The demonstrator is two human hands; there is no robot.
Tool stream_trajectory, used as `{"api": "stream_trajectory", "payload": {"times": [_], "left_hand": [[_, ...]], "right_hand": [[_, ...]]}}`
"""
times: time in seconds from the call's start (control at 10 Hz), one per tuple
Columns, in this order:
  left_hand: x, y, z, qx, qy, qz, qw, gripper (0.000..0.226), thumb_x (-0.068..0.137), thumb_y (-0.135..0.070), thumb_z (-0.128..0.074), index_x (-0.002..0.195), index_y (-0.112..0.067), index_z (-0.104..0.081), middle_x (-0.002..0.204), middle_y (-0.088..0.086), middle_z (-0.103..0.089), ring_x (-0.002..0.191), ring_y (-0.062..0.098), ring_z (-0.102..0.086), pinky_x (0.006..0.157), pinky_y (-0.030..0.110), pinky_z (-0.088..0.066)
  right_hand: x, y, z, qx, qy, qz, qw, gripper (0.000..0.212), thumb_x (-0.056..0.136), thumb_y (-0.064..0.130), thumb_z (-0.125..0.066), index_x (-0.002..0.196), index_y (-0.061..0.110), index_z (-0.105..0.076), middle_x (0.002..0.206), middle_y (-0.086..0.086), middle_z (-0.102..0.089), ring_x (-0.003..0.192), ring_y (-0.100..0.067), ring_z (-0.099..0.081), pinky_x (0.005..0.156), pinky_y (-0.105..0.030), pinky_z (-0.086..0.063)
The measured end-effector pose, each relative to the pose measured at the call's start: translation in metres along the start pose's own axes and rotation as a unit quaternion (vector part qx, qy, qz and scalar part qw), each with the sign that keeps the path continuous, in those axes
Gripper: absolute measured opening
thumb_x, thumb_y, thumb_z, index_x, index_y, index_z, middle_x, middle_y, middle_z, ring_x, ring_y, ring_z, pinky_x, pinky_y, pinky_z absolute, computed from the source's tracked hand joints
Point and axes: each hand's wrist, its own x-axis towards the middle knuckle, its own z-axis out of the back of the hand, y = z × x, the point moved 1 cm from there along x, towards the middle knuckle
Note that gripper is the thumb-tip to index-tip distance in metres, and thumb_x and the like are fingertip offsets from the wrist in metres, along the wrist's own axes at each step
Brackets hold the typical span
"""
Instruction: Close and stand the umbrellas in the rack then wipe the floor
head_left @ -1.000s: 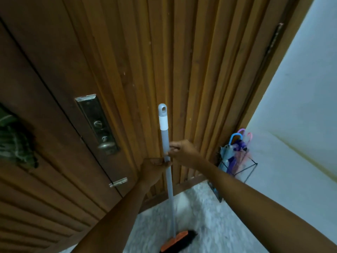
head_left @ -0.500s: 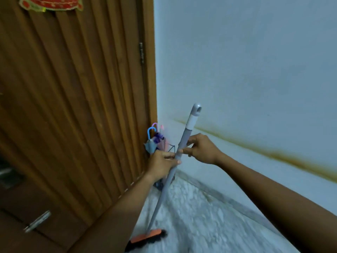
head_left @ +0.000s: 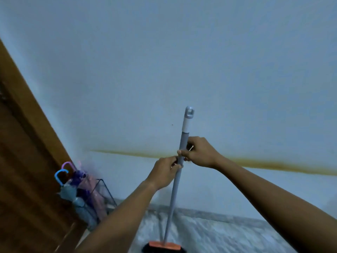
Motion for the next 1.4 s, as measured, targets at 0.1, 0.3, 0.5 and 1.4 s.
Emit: {"api": "stream_trajectory", "payload": {"times": [0.1,0.3,0.5,1.4], "left_hand": [[0.049,-0.023,-0.040,-0.024,0.028,-0.012,0.999,0.020,0.099,-0.018,-0.054,0.109,-0.011,-0.071,0.066,-0.017,-0.054,0.056,-0.003,-0.053,0.053,0.012,-0.036],[0.118,-0.044,-0.092,-0.051,0.055,0.001,0.997,0.012,0.099,-0.016,-0.057,0.093,-0.018,-0.067,0.060,-0.016,-0.051,0.051,-0.005,-0.050,0.051,0.013,-0.033],[0.162,-0.036,-0.123,-0.039,0.075,0.041,0.996,0.030,0.095,-0.020,-0.062,0.068,-0.032,-0.057,0.053,-0.011,-0.048,0.053,0.007,-0.042,0.057,0.027,-0.035],[0.226,-0.024,-0.147,-0.162,0.043,0.146,0.975,0.022,0.096,-0.033,-0.060,0.112,-0.025,-0.072,0.099,-0.005,-0.073,0.101,0.022,-0.068,0.095,0.036,-0.054]], "right_hand": [[0.012,-0.048,0.038,0.002,-0.005,-0.025,1.000,0.021,0.089,0.033,-0.071,0.086,0.013,-0.065,0.083,-0.007,-0.072,0.078,-0.025,-0.070,0.077,-0.049,-0.057],[0.041,-0.116,0.085,0.001,0.013,-0.049,0.999,0.014,0.088,0.031,-0.071,0.084,0.021,-0.063,0.081,-0.006,-0.071,0.075,-0.021,-0.071,0.078,-0.043,-0.059],[0.064,-0.159,0.096,0.005,0.025,-0.065,0.998,0.018,0.089,0.028,-0.072,0.078,0.034,-0.059,0.084,-0.007,-0.072,0.076,-0.022,-0.071,0.080,-0.044,-0.058],[0.094,-0.228,0.107,0.146,-0.107,-0.200,0.963,0.021,0.086,0.041,-0.075,0.084,0.020,-0.077,0.080,0.000,-0.075,0.084,-0.021,-0.072,0.081,-0.036,-0.059]]}}
